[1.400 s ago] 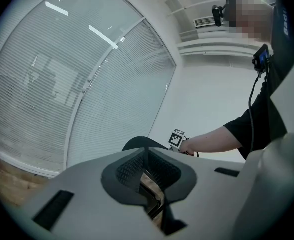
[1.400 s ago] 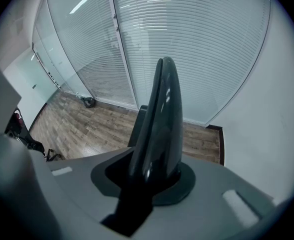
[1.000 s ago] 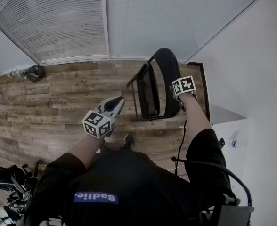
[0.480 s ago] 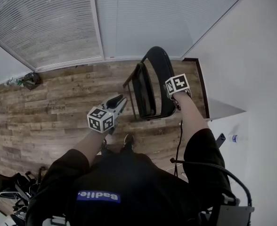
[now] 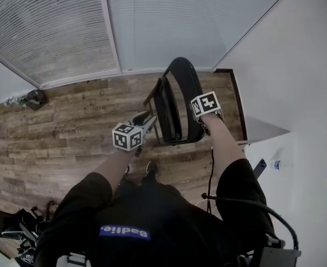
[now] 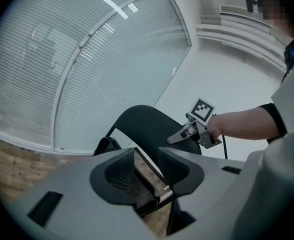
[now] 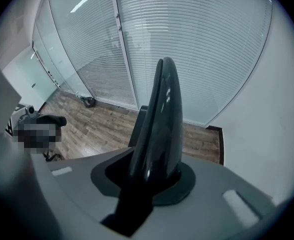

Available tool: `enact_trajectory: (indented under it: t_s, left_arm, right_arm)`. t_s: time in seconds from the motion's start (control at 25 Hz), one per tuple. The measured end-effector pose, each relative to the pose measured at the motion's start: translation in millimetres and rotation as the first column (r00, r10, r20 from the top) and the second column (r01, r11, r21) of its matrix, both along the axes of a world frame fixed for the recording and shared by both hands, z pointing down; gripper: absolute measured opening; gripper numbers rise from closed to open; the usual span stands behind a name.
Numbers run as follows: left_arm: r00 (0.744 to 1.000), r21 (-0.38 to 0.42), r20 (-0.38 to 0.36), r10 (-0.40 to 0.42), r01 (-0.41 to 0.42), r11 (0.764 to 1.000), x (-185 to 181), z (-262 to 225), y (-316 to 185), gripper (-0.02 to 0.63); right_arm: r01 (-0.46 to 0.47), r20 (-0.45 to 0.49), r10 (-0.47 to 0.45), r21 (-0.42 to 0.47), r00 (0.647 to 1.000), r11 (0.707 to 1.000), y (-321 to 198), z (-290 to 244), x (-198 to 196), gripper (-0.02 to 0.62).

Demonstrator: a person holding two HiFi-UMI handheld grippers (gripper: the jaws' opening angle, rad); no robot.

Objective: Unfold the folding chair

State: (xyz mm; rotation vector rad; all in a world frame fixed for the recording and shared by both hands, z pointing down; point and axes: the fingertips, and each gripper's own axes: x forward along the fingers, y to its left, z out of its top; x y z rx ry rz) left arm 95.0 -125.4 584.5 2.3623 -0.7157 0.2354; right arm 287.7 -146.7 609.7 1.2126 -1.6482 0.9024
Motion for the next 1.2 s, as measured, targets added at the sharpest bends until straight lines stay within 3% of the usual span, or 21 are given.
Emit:
enact_trajectory:
  t_s: [0.88,1.2]
  left_arm:
    - [0.998,-0.127,0.056,0.033,-0.025,0.992,64,78,-20,0.219]
    - [0.997,-0.236,0.075,0.019,-0.001,0.972,92,122,-26,0.258]
  right_arm:
    - [0.009,-0.001,-0.009,0.021,1.0,1.0,9,-10,-6,0.087]
    - [0.008,0.005,-0.008,0.013,1.0,1.0,8,-4,1,0.087]
